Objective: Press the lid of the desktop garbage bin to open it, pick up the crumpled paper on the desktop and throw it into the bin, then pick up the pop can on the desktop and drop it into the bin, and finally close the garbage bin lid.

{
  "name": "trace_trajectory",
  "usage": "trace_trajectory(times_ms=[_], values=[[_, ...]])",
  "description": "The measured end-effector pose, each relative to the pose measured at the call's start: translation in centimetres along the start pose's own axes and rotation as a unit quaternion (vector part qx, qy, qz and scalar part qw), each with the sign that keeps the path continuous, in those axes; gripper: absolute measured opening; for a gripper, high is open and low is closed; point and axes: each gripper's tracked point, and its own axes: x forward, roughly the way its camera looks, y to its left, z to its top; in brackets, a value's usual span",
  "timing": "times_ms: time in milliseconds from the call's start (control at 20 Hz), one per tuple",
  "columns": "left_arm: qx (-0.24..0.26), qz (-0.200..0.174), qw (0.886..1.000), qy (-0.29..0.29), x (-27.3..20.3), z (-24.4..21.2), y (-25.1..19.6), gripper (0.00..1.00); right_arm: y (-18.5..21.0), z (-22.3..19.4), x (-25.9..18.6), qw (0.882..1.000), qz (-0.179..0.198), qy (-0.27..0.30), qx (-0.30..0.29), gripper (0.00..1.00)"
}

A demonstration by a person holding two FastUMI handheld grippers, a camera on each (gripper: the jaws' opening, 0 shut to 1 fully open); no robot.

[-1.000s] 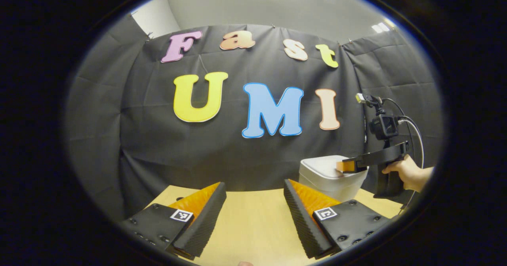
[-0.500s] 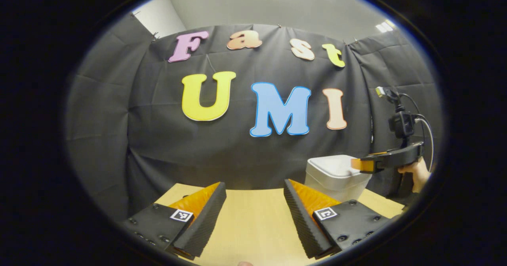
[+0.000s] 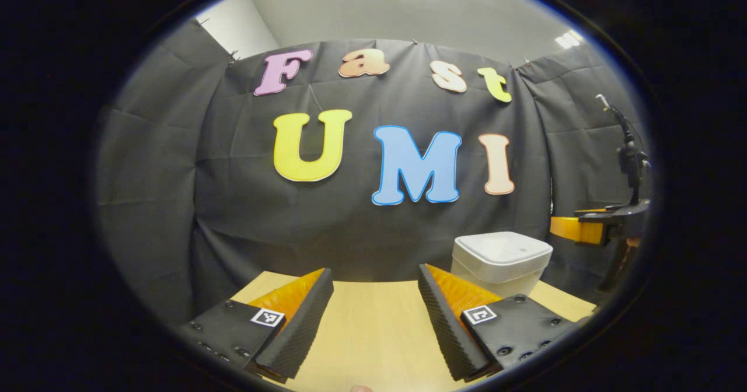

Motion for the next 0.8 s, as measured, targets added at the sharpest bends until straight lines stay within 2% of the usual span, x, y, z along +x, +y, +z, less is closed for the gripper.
trace_trajectory(times_ms=[300, 500, 700, 750, 800], values=[[0.011, 0.015, 1.0, -0.017, -1.0, 0.8, -0.5, 0.95, 0.1, 1.4, -3.3, 0.999, 0.013, -0.037, -0.023, 0.95], [0.015, 0.023, 0.999, -0.024, -1.4, 1.2, -0.6, 0.95, 0.8, 1.7, -3.9, 0.998, 0.029, -0.043, -0.024, 0.95], [0.016, 0.018, 0.999, -0.034, -1.6, 1.9, -1.0, 0.95, 1.2, 2.4, -4.2, 0.998, 0.029, -0.054, -0.029, 0.95], [0.018, 0.017, 0.999, -0.037, -1.6, 2.1, -1.0, 0.95, 1.2, 2.6, -4.2, 0.998, 0.028, -0.055, -0.033, 1.0], [0.018, 0.015, 0.999, -0.039, -1.5, 2.2, -1.0, 0.95, 1.4, 2.9, -4.2, 0.997, 0.028, -0.059, -0.034, 1.0]])
